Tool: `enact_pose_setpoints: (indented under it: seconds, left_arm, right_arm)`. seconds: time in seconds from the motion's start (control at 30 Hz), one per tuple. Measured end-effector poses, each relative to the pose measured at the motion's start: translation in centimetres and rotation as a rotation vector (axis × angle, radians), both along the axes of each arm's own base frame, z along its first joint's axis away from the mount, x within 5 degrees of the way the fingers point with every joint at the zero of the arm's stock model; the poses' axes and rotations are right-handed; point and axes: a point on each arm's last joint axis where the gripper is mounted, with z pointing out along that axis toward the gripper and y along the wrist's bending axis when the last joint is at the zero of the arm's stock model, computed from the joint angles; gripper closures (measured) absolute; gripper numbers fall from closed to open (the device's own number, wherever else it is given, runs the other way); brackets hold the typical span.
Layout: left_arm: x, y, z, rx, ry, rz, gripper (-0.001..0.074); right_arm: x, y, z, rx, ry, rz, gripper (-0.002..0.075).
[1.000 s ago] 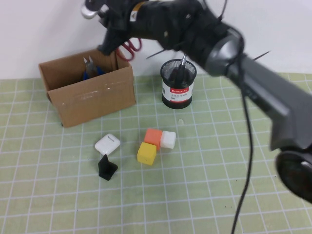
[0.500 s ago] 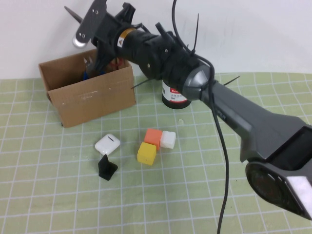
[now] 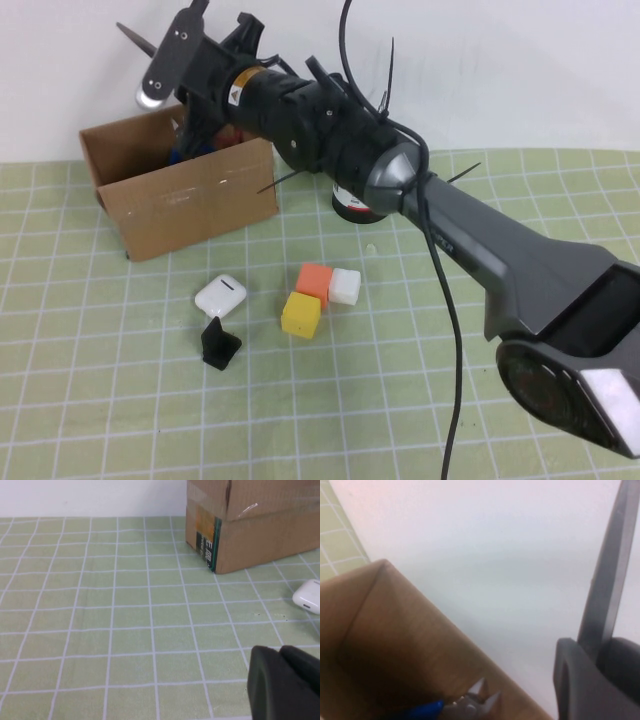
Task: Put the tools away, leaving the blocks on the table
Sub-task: Place the Scissors into the box
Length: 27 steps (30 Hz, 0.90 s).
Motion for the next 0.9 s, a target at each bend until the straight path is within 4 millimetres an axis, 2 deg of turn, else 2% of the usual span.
enact_pose_setpoints:
  seconds: [0.13,0.43,0.7,0.77,0.9]
  left_arm:
    - [0.0,0.0,0.0,0.0,0.0,0.0,0.0738]
    - [0.0,0.0,0.0,0.0,0.0,0.0,0.0738]
    - [0.0,0.0,0.0,0.0,0.0,0.0,0.0739]
    - [0.0,0.0,0.0,0.0,0.0,0.0,0.0738]
    - [0.0,0.0,0.0,0.0,0.0,0.0,0.0738]
  right_arm:
    - [0.1,0.3,-0.8,-0.013,0.012,0.003,0.0673]
    - [0.1,0.4,-1.1,-0.025,0.025,0.006,0.0653]
    - [-0.1,0.5,-1.4,-0.047,0.049,0.012,0.0463]
    - [-0.4,0.6,-1.2,-0.057,0.06,0.018,0.0446]
    - [-2.2,0.4,1.8,-0.037,0.085,0.036,0.0452]
